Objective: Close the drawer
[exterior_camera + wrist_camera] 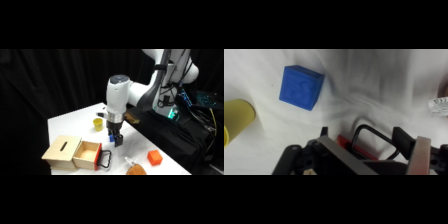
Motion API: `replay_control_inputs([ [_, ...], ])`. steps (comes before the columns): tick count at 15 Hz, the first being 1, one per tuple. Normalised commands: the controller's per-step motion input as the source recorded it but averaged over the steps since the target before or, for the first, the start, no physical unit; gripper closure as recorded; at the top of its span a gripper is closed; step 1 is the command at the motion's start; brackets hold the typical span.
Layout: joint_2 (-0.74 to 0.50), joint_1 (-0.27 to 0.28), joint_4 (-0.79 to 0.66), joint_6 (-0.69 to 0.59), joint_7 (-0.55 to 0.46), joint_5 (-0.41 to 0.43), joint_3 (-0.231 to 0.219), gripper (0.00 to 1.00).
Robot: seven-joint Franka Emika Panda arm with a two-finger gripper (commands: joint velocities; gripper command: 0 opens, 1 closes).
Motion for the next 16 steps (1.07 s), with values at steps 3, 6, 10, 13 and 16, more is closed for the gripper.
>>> replay_control_inputs([
  [3,0.23,0.212,0.1,0.26,0.26,-0.185,-0.235,0.0],
  [6,0.25,0.196,0.16,0.21,0.16,-0.082,-0.206,0.0],
  [10,0.22,0.177,0.2,0.16,0.09,-0.016,-0.184,0.0],
  [13,0.15,0.148,0.2,0.11,0.04,0.011,-0.176,0.0],
  [16,0.11,0.102,0.18,0.08,0.01,0.028,-0.144,0.0],
])
